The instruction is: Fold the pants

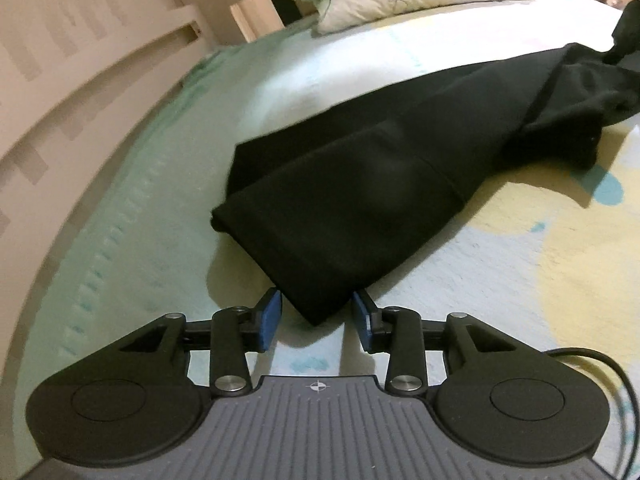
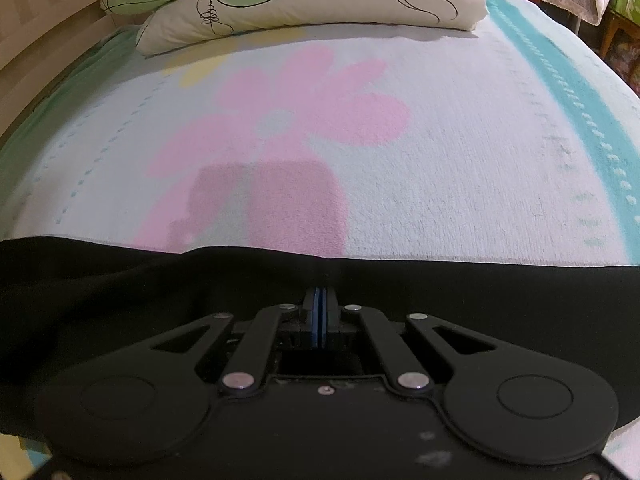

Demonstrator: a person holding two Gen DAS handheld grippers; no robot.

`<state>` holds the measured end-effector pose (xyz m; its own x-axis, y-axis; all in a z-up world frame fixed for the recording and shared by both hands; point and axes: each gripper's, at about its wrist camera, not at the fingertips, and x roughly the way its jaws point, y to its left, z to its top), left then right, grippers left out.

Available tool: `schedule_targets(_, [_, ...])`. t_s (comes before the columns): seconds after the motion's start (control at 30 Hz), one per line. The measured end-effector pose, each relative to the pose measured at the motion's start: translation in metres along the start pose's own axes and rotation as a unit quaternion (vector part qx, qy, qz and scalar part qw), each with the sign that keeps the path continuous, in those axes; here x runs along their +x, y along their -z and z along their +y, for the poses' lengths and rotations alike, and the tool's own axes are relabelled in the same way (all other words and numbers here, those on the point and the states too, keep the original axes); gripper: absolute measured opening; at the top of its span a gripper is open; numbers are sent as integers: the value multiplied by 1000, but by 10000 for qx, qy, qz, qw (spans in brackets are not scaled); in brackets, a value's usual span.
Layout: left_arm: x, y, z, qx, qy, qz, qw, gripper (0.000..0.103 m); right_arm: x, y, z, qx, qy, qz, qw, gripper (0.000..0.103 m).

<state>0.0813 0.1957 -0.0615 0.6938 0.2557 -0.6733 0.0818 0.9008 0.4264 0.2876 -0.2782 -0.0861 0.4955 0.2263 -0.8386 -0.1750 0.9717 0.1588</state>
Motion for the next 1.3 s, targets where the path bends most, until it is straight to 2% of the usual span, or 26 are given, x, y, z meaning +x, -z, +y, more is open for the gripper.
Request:
schedule_targets(0.1, [-6, 10, -3, 296, -283, -230, 9989, 38, 0, 0, 0, 6, 6, -5, 10000, 0])
schedule_targets(0.3, [5, 2, -2, 306, -586, -423, 9969, 38, 1, 0, -1, 32, -13, 1, 10000, 0])
schedule_targets(0.4, [9, -11, 6, 195, -662, -538, 9962, 38, 2, -1, -2, 33, -28, 21, 10000, 0])
schedule_targets(0.63, [35, -64, 29, -193, -685, -735, 9948, 39, 3, 1, -5, 44, -72, -1, 10000, 0])
schedule_targets(0.77, [61, -97, 40, -469, -758, -516, 9947, 39, 3, 1, -6, 31, -103, 0, 9999, 0])
schedule_targets(0.9, [93, -123, 52, -818, -679, 84, 9943, 39, 3, 1, -7, 28, -132, 2, 9999, 0])
schedule_targets(1.0, [105, -128, 53, -790, -758, 441, 9930, 39, 3, 1, -9, 51, -162, -1, 9999, 0])
schedule_targets(1.17, [96, -117, 34, -262, -306, 597, 9974, 39, 2, 3, -12, 57, -224, -41, 9997, 0])
schedule_targets(1.27, [103, -96, 21, -23, 251, 1195, 9925, 39, 2, 4, -13, 77, -257, -70, 9996, 0])
schedule_targets(1.3, [99, -87, 20, 19, 208, 1067, 9941, 39, 2, 5, -13, 76, -269, -74, 9996, 0])
